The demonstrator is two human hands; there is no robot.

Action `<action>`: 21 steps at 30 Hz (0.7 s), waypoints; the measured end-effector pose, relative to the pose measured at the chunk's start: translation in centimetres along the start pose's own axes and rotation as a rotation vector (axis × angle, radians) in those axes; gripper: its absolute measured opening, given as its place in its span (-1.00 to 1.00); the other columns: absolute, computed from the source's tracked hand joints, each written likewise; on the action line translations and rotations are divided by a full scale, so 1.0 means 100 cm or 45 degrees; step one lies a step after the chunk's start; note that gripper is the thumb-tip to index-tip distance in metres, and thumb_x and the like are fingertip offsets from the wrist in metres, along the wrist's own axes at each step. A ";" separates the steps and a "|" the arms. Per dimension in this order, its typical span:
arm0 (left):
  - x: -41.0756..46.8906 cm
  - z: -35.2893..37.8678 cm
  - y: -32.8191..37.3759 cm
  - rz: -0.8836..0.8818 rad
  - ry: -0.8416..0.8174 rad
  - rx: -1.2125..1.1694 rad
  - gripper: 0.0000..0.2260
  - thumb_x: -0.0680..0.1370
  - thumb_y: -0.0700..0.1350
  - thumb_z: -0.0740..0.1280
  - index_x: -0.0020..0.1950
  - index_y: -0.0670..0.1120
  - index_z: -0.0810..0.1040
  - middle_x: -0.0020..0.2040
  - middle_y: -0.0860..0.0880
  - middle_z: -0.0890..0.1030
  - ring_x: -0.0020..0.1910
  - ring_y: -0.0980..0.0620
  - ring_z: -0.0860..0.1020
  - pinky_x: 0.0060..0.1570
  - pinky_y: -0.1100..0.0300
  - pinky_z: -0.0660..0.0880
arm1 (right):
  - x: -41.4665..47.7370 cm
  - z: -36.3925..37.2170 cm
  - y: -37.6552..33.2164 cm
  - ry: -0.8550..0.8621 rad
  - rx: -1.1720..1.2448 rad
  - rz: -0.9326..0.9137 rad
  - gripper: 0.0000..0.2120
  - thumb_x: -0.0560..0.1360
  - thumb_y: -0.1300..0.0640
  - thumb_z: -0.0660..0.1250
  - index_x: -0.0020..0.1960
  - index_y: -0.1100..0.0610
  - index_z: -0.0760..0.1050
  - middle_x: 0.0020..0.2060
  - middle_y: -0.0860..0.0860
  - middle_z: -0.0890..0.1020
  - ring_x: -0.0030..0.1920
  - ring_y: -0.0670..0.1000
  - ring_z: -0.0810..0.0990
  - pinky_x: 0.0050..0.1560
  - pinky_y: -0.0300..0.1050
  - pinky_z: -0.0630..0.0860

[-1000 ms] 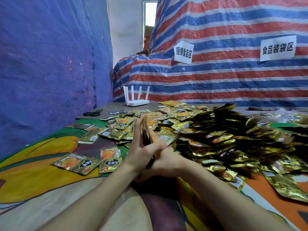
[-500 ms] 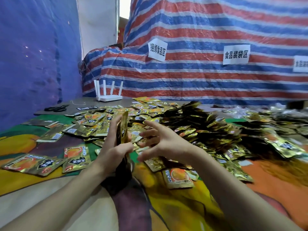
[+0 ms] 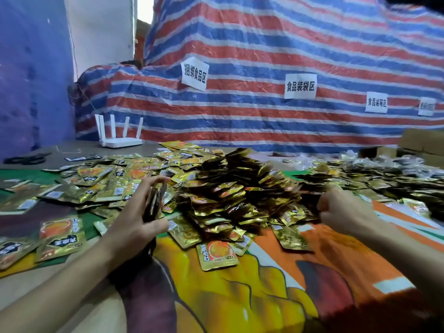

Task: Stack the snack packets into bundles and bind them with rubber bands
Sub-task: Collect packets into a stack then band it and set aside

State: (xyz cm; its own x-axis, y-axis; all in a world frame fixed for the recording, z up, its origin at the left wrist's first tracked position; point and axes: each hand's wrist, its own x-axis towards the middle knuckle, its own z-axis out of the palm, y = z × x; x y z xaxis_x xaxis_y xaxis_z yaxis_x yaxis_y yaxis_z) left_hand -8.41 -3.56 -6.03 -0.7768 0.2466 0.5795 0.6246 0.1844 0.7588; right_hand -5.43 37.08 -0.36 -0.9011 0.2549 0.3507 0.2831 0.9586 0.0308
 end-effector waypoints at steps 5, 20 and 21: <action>0.001 0.000 -0.002 -0.017 0.002 -0.067 -0.37 0.19 0.04 0.41 0.28 0.23 0.47 -0.08 -0.17 0.42 -0.15 -0.13 0.43 -0.15 -0.08 0.38 | -0.003 0.020 0.030 -0.271 -0.117 0.161 -0.93 0.47 0.21 0.26 -0.15 0.11 0.37 -0.26 0.01 0.47 -0.17 0.11 0.54 -0.32 -0.14 0.39; 0.001 -0.002 0.000 -0.037 -0.006 -0.099 -0.42 0.19 0.02 0.37 0.22 0.22 0.49 -0.13 -0.04 0.46 -0.17 -0.09 0.44 -0.15 -0.04 0.35 | 0.005 -0.001 0.030 -0.097 -0.038 0.135 -0.87 0.40 0.33 0.38 -0.27 0.18 0.49 -0.39 0.09 0.54 -0.38 0.07 0.53 -0.46 -0.18 0.37; 0.001 -0.002 -0.001 -0.038 -0.008 -0.096 -0.42 0.19 0.03 0.38 0.23 0.23 0.49 -0.12 -0.05 0.46 -0.17 -0.10 0.44 -0.15 -0.05 0.35 | 0.005 -0.002 0.031 -0.116 -0.030 0.140 -0.90 0.37 0.33 0.43 -0.26 0.20 0.55 -0.39 0.09 0.57 -0.35 0.08 0.56 -0.46 -0.19 0.39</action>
State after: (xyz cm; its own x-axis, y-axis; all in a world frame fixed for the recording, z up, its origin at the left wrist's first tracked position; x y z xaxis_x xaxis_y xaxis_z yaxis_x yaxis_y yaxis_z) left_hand -8.58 -3.74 -5.95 -0.7942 0.2484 0.5546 0.5933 0.1193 0.7961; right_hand -4.98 40.16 0.06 -0.8900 0.3696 0.2669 0.3884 0.9213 0.0192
